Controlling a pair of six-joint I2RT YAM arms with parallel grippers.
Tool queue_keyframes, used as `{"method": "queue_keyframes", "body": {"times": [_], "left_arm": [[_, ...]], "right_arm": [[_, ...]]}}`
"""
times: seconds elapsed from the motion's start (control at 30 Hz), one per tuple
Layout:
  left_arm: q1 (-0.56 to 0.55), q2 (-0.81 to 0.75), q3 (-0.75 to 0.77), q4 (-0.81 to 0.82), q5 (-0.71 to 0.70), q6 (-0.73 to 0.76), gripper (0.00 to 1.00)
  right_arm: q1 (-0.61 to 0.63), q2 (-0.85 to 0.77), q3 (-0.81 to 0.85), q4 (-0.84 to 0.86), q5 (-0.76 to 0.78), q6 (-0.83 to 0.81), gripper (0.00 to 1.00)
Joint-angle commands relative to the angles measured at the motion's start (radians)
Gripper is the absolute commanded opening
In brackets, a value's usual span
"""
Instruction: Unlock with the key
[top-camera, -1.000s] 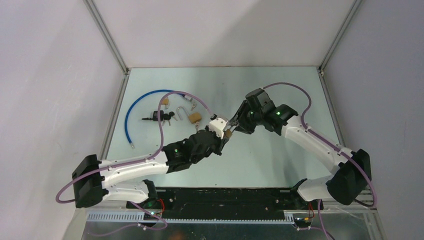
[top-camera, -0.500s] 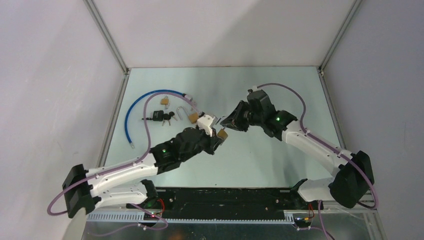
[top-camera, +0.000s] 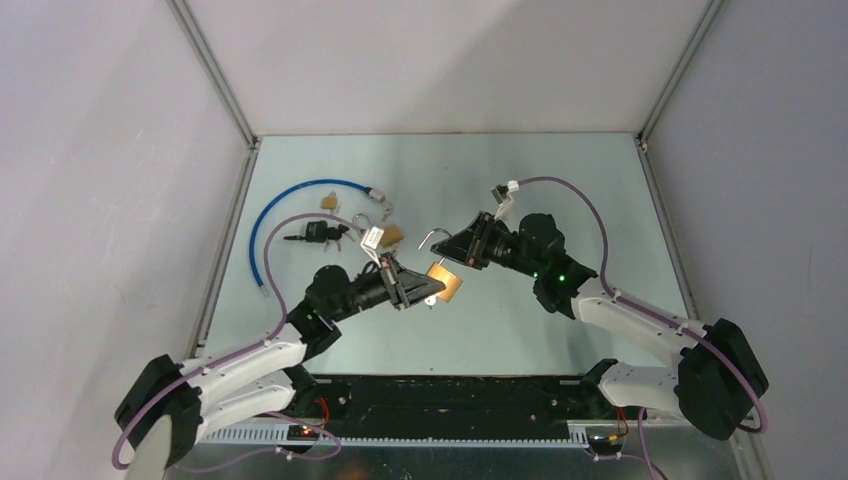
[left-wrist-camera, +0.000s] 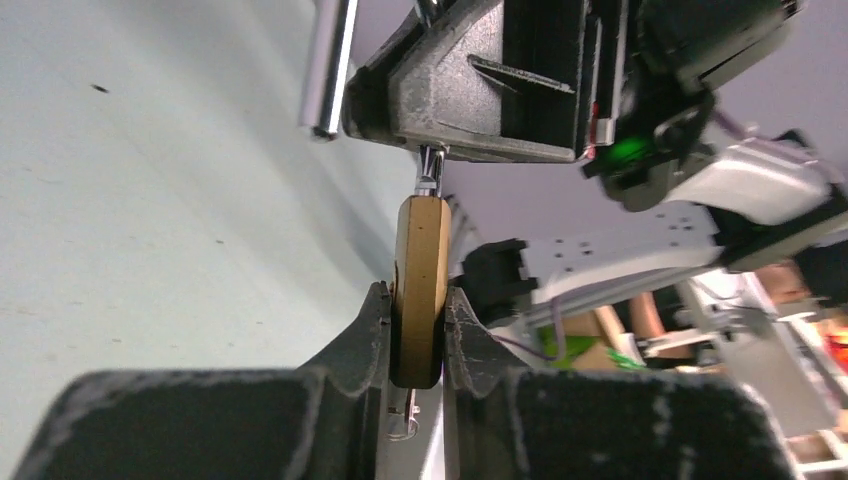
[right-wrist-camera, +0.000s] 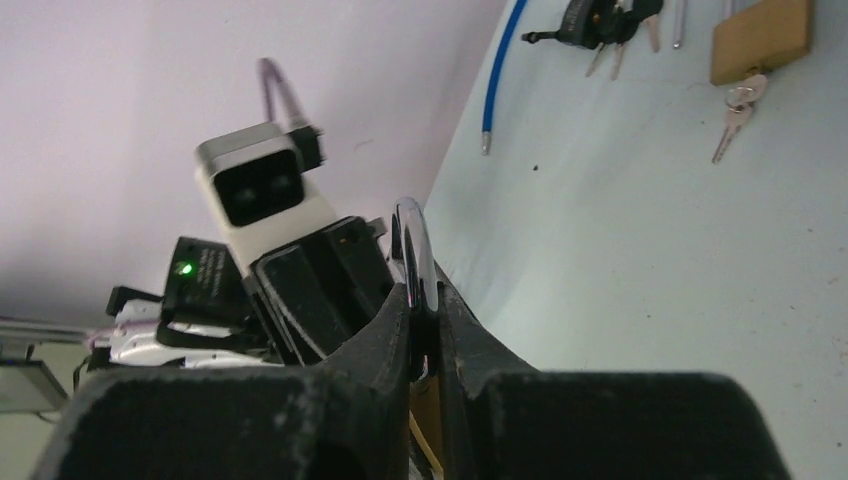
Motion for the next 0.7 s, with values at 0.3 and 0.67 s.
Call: {"method": "queue_keyframes", "body": {"times": [0.3,0.67], "left_arm": [[0.11,0.07,-0.222,0.588,-0.165,-0.418,0.0],[0.11,0.203,-0.295,0.576,-0.253,-0.433,0.0]], "right_arm": [[-0.004,0.027,-0.042,0.219,-0.056,-0.105,0.01],[-0.012,0.05,-0.041,0.068,0.091,-0.197,0.55]]}}
